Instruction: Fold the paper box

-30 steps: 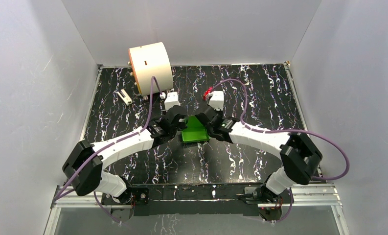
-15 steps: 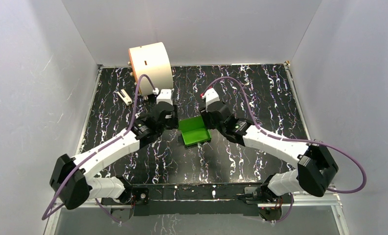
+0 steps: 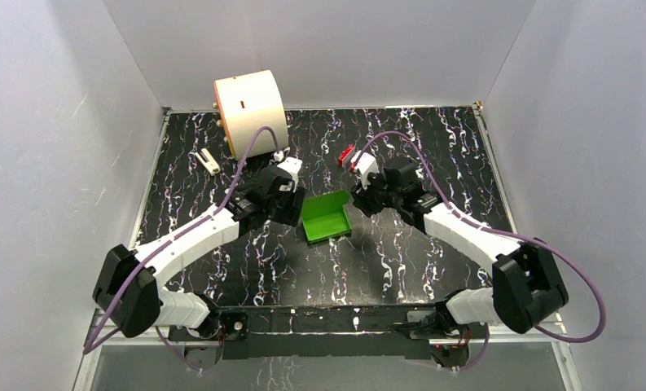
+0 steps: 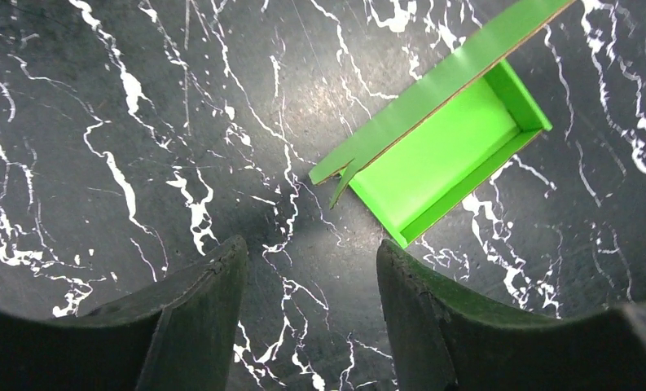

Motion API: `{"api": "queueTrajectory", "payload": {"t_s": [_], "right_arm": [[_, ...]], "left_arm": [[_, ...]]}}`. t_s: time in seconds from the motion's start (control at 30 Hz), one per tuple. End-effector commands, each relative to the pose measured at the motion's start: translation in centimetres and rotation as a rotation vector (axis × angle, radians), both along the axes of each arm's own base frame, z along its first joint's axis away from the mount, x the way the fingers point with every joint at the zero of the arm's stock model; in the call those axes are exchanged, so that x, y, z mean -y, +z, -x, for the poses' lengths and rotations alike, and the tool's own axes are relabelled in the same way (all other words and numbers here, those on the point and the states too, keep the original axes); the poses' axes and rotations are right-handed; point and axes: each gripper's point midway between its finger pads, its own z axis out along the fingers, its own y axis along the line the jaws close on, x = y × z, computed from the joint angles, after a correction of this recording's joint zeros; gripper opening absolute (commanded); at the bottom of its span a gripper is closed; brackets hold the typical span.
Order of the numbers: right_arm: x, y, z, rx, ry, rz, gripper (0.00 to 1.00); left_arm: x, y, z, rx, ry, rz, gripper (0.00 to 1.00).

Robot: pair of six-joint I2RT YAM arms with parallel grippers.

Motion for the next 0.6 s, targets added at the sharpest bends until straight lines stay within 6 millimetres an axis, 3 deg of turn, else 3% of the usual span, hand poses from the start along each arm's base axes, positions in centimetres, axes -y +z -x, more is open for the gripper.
{"api": "queueTrajectory", "payload": {"t_s": [0.0, 0.3, 0.57], "right_arm": [[-2.6, 1.2, -0.7, 0.082, 0.192, -0.063, 0.54], [-3.9, -0.3, -2.2, 0.089, 0.267, -0.043, 0.5], [-3.8, -0.7, -3.4, 0.103, 0.271, -0.03, 0.49]], "left_arm": [[0.8, 0.6, -0.2, -0.013, -0.094, -0.017, 0.58], [1.2, 0.0, -1.5, -0.01, -0.161, -0.071, 0.57], [1.5, -0.7, -2.2, -0.032, -0.217, -0.06, 0.53]]}}
